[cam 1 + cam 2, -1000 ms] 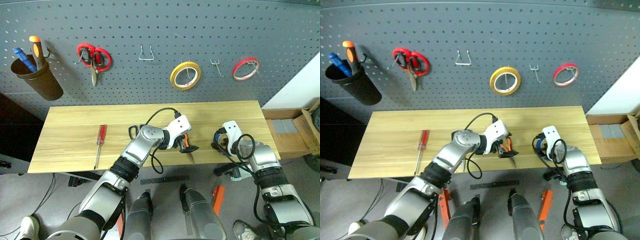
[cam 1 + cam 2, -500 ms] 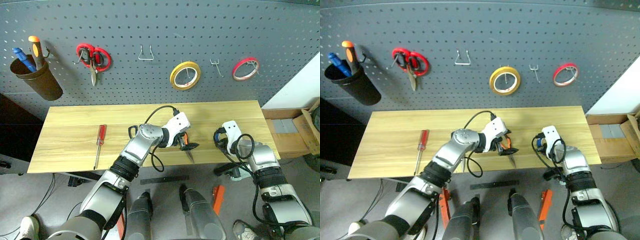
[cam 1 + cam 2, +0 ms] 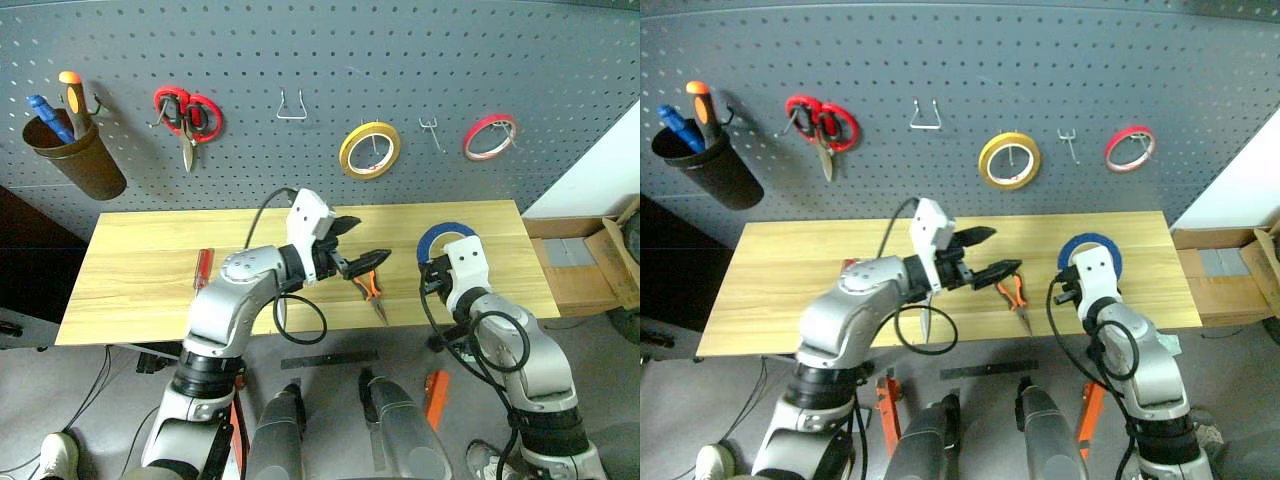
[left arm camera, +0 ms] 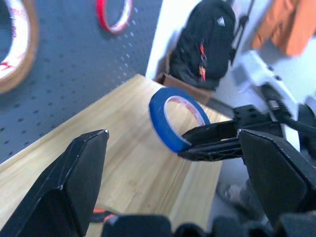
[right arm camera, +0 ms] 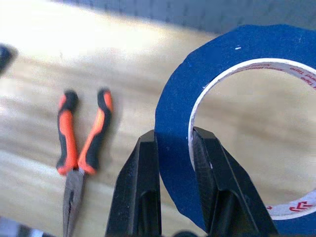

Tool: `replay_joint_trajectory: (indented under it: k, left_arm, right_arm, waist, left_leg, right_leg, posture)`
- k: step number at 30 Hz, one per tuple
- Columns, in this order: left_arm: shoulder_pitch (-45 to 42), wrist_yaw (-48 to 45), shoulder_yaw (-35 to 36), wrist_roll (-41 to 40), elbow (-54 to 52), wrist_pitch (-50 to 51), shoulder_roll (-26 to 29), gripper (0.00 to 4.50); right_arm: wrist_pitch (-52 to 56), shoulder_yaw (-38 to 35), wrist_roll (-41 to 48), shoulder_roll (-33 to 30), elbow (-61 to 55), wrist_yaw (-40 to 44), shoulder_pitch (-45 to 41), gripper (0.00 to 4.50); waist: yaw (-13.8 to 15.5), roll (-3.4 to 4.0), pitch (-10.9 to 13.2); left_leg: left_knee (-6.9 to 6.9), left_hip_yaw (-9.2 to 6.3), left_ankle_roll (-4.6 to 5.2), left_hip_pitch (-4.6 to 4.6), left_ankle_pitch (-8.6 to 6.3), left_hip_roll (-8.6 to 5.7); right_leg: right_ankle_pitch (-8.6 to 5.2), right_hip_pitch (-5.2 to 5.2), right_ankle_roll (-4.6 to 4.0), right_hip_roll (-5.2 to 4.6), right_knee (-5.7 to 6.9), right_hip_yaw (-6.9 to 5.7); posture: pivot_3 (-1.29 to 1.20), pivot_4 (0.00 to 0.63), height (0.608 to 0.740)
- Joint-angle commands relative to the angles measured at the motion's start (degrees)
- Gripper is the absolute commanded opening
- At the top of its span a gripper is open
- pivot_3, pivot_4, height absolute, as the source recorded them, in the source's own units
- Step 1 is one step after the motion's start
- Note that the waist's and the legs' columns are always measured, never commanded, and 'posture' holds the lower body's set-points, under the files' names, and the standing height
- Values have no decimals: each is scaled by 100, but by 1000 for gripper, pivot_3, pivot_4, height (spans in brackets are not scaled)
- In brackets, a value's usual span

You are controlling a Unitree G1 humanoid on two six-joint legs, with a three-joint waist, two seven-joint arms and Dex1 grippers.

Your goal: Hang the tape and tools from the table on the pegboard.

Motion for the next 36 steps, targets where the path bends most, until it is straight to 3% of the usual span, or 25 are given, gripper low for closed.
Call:
replay_joint_trajectory:
  k: [1,8,21,30,35,36]
  left_arm:
    - [72,548,453,-419,-804,481,-32,4500]
    - [61,1302,766,-669,-1186,734,-116,4500]
    - [-37,1517,461,-643,-829,403,-80,4500]
    - [-279,1342,258,-627,-378,115,-48,4500]
    - [-420,1251,145,-580,-91,-85,-67,4500]
    - [-434,1243,136,-576,-58,-110,-63,4500]
  right_arm:
    - [-947,119,-386,-69,-271,-196,31,552]
    - [-2253,277,-822,-48,378,-351,-319,552]
    - [-5115,269,-1023,22,3503,-259,-2308,552]
    - [-5220,56,-278,97,4937,704,-3044,552]
    - [-5139,-120,-110,62,5281,843,-3258,552]
    - [-5126,-133,-100,60,5283,849,-3254,899]
  waist:
    - [-25,-3,-2]
    - [-75,-18,-29]
    - [-83,-77,-104]
    - [-67,-77,-109]
    - [-58,-77,-109]
    - [-62,-77,-109]
  left_leg:
    - [4,3,0,0,0,-2]
    - [4,1,-1,0,1,-4]
    - [16,1,-9,11,7,-6]
    - [19,-1,-9,13,8,-5]
    - [31,-6,-9,17,8,-5]
    - [31,-5,-9,18,8,-5]
  right_leg:
    - [-5,2,-8,-1,0,5]
    - [16,7,25,0,1,4]
    - [19,9,22,1,41,8]
    - [22,16,20,1,44,7]
    - [23,28,18,0,46,3]
    - [23,30,18,0,46,3]
  posture:
    - [-162,263,740]
    - [-146,239,740]
    - [-126,221,740]
    - [-128,226,740]
    - [-136,233,740]
    - [-137,234,740]
